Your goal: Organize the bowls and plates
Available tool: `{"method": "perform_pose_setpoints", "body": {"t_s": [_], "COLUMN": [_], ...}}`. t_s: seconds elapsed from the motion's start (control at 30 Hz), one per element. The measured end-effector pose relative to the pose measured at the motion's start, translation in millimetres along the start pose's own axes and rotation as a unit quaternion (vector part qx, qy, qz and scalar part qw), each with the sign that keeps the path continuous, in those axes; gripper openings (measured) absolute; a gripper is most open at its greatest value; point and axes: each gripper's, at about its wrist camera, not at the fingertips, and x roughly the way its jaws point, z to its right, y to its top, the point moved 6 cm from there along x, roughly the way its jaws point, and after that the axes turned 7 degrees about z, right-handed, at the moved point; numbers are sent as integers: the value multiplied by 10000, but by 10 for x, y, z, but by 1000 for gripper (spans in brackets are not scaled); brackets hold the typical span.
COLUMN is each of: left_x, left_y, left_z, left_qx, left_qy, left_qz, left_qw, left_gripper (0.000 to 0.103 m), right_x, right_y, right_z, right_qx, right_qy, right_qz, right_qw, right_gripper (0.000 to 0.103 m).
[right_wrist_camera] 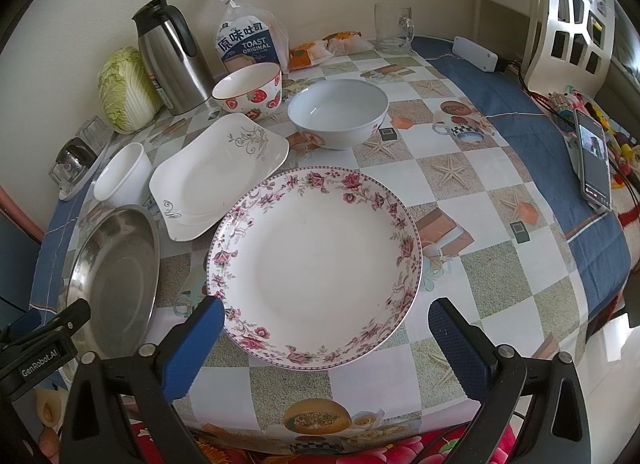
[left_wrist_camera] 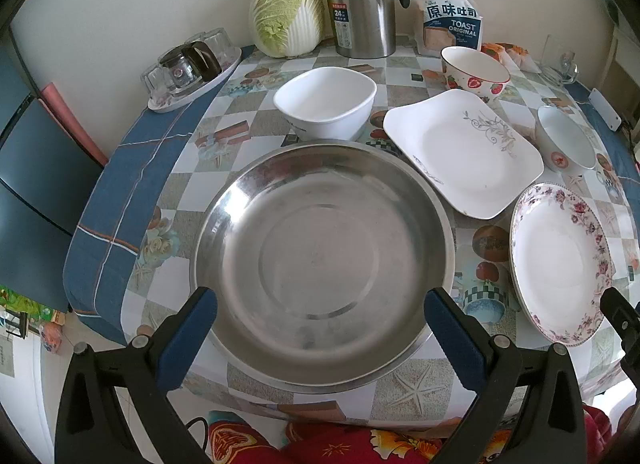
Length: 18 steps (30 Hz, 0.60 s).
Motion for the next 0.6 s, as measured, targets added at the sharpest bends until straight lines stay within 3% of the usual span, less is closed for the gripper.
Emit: {"method": "perform_pose_setpoints", "body": {"t_s": [0.3,0.6], "left_x": [-21,102], "left_y": [11,4], "left_z": [-38,-114], "left_qx": [-110,-495], "left_qy": [-53,-528], "left_qz": [49,-230], "left_qw": [9999,9971], "left_gripper": [103,103], "right_x": [15,109], "right_y": [-27,-17], "right_z": [-13,-139], "right_qx": [-64,-320], "right_qy": [-31,-84], "right_qz": [-8,-142], "right_qw": [10000,9994], "right_gripper": [103,103]}}
